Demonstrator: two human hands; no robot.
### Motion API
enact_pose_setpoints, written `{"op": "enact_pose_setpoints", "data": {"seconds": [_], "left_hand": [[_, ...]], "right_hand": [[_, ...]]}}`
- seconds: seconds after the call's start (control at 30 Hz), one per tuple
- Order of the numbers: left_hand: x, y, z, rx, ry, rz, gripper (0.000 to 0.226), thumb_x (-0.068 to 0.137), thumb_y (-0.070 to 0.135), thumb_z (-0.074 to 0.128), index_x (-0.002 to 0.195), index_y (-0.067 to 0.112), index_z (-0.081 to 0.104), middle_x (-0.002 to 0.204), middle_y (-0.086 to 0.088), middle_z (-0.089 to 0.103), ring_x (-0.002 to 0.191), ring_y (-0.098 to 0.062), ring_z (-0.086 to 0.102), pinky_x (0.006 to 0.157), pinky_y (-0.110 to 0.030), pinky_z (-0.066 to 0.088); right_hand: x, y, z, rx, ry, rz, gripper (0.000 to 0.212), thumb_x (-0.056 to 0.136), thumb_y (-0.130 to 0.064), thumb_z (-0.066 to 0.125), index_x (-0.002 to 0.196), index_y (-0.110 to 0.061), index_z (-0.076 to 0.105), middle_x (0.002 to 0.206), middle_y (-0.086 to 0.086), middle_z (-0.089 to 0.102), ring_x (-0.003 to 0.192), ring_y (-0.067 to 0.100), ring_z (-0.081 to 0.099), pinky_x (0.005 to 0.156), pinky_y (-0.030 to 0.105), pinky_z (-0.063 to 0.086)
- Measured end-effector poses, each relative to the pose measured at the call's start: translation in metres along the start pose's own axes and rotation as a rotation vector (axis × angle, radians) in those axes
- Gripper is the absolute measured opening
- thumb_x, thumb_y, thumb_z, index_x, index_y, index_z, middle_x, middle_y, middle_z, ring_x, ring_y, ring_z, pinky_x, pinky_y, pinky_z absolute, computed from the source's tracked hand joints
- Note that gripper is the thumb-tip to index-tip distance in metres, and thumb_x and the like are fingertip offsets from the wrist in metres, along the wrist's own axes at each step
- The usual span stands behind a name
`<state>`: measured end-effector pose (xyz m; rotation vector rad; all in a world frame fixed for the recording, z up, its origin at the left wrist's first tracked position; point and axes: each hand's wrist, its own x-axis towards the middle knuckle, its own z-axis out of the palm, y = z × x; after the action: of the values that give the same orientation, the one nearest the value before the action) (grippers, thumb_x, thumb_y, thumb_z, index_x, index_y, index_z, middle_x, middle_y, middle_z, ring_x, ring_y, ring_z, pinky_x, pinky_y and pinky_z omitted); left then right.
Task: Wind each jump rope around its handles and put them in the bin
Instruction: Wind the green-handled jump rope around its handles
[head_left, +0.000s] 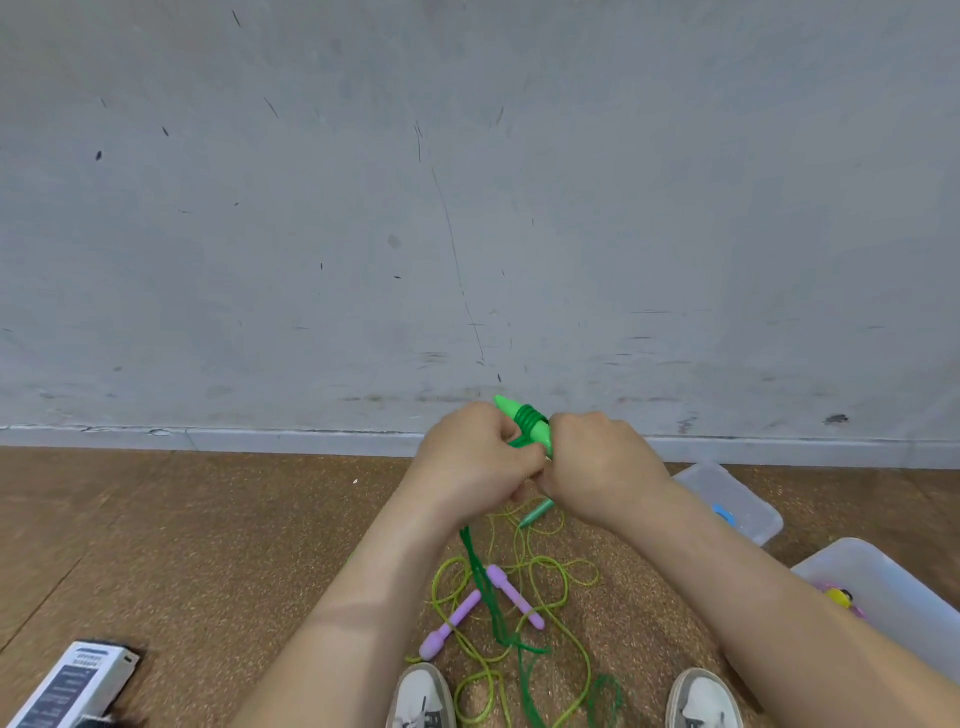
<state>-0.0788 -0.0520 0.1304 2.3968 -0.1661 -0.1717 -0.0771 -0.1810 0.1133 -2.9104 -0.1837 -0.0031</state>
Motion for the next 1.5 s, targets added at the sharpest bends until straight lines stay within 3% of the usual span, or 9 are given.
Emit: {"op": "enact_pose_setpoints", "data": {"seconds": [0.13,0.37,0.6,0.73,0.87,0.97,1.17,1.33,1.5], "left_hand": [[-0.007,0.003,-0.01,0.316,0.198,0.192,0.016,0.07,0.03,0.074,0.086,0.029,0.069,0.077,0.004,0.066,0.075,-0.017,0.06,0.065,-0.03,0.046],[-0.006,-0.012,-0.021,0.043,-0.138,0.352,0.007,0.07,0.031,0.082,0.073,0.028,0.076,0.076,0.009,0.07,0.077,-0.006,0.063,0.075,-0.032,0.05],[0.0,-0.017,-0.018,-0.51,-0.405,0.127,0.029,0.064,0.027,0.082,0.045,0.016,0.063,0.037,0.003,0.041,0.034,-0.006,0.03,0.039,-0.016,0.022],[0.006,-0.024,-0.007,-0.618,-0.548,0.078,0.047,0.045,0.057,0.085,0.047,0.014,0.066,0.042,0.002,0.054,0.034,-0.007,0.043,0.04,-0.016,0.029],[0.01,-0.02,0.002,-0.887,-0.494,-0.193,0.049,0.082,0.039,0.059,0.04,0.013,0.063,0.038,0.001,0.045,0.031,-0.009,0.04,0.038,-0.015,0.027],[0.012,-0.021,0.005,-1.009,-0.569,-0.234,0.04,0.084,0.037,0.051,0.053,0.013,0.057,0.039,0.001,0.035,0.027,-0.006,0.029,0.035,-0.011,0.019],[0.013,-0.02,0.009,-0.712,-0.433,-0.095,0.048,0.101,0.036,0.037,0.064,0.009,0.05,0.035,-0.002,0.036,0.027,-0.007,0.02,0.035,-0.017,0.012],[0.011,-0.017,0.008,-0.522,-0.226,-0.048,0.018,0.096,0.031,0.054,0.093,0.014,0.055,0.054,-0.008,0.061,0.033,-0.012,0.028,0.037,-0.016,0.022],[0.003,-0.011,0.009,0.188,-0.002,0.198,0.015,0.087,0.039,0.064,0.09,0.024,0.064,0.074,0.002,0.068,0.067,-0.014,0.058,0.059,-0.03,0.042]], "right_hand": [[0.0,0.005,-0.004,-0.013,-0.182,-0.037,0.039,0.089,-0.05,0.053,0.074,-0.016,0.043,0.08,0.004,0.056,0.075,0.027,0.052,0.064,0.031,0.04],[-0.017,0.013,-0.035,0.167,-0.732,-0.105,0.037,0.081,-0.043,0.072,0.079,-0.007,0.062,0.054,0.001,0.047,0.044,0.017,0.039,0.038,0.018,0.031],[-0.024,0.011,-0.047,0.307,-0.715,-0.258,0.023,0.081,-0.016,0.074,0.069,-0.019,0.055,0.052,0.003,0.045,0.041,0.015,0.036,0.038,0.019,0.03],[-0.026,0.013,-0.051,0.409,-0.662,-0.279,0.023,0.08,-0.011,0.075,0.066,-0.015,0.058,0.046,-0.002,0.044,0.039,0.014,0.035,0.039,0.02,0.028],[-0.025,0.016,-0.051,0.612,-0.532,-0.26,0.025,0.08,-0.007,0.074,0.063,-0.013,0.055,0.042,-0.006,0.044,0.035,0.011,0.035,0.039,0.018,0.027],[-0.023,0.016,-0.049,0.774,-0.462,-0.199,0.03,0.08,-0.001,0.071,0.058,-0.011,0.054,0.041,-0.003,0.044,0.034,0.011,0.034,0.037,0.016,0.026],[-0.014,0.021,-0.046,1.085,-0.279,0.049,0.029,0.081,0.0,0.064,0.057,-0.009,0.05,0.044,0.003,0.045,0.033,0.01,0.031,0.037,0.014,0.018],[-0.001,0.034,-0.042,1.053,-0.176,0.28,0.012,0.079,-0.004,0.065,0.071,-0.003,0.056,0.05,0.008,0.053,0.036,0.016,0.04,0.035,0.019,0.025],[0.003,0.038,-0.04,1.002,-0.12,0.362,0.007,0.078,-0.002,0.062,0.074,-0.002,0.057,0.052,0.009,0.052,0.037,0.016,0.04,0.037,0.019,0.029]]}}
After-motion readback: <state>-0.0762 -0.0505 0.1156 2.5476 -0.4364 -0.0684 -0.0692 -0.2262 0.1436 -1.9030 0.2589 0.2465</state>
